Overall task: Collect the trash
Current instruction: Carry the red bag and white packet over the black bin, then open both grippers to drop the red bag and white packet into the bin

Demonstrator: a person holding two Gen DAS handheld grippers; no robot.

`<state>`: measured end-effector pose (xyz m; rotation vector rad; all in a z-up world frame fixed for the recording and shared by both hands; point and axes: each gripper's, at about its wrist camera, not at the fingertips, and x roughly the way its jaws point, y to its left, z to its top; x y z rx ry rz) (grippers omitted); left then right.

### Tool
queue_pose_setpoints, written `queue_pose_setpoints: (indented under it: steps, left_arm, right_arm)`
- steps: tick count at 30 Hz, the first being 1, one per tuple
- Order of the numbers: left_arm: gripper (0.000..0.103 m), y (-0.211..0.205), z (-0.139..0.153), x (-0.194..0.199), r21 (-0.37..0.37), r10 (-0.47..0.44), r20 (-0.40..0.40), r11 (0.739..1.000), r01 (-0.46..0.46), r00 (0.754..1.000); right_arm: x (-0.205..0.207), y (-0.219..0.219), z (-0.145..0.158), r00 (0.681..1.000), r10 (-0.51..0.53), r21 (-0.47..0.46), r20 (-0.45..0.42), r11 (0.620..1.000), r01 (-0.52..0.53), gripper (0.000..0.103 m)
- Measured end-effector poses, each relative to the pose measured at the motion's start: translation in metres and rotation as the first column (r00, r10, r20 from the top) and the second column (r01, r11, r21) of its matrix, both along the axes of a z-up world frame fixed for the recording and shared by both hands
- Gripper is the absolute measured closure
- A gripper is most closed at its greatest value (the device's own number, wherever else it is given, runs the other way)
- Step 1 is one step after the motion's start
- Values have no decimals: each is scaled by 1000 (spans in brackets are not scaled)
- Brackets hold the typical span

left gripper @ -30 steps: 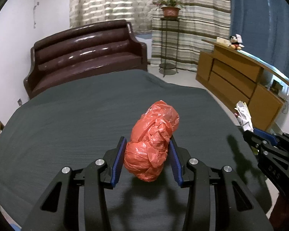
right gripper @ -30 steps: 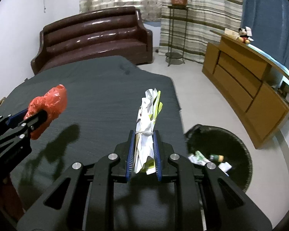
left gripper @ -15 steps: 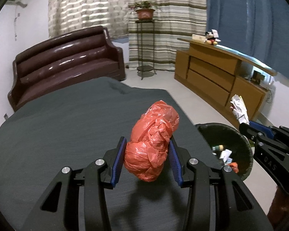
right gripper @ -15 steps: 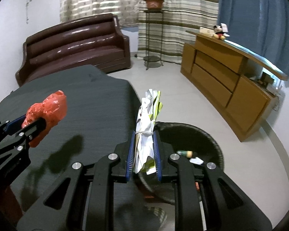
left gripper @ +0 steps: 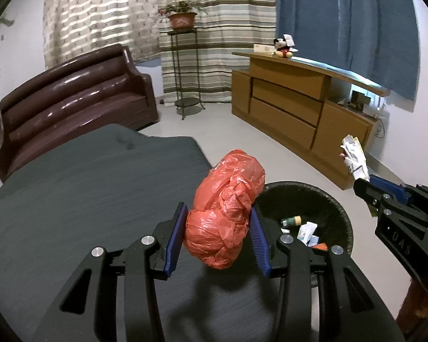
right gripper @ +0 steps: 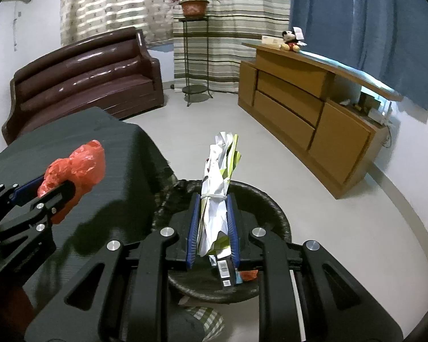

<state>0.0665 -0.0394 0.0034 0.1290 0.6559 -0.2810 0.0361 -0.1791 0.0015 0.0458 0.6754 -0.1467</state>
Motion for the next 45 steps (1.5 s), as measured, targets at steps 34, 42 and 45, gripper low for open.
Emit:
queue_pose_setpoints:
  steps: [34,42,45]
  left_arm:
    - [60,-72,-23,37,67,-67,-79,995,73,995]
    - [59,-80,-28,41,79,-72,-87,994,79,994]
    - [59,-82,-30,42,87,-70,-95,993,79,993]
  right_arm:
    - [19,-43,-35,995,-92,62,-41,994,94,85]
    - [24,-48,-40,993,-104,72,-51,992,108,85]
    - [26,-48,-42,993,-105,76,-58,991,109,84]
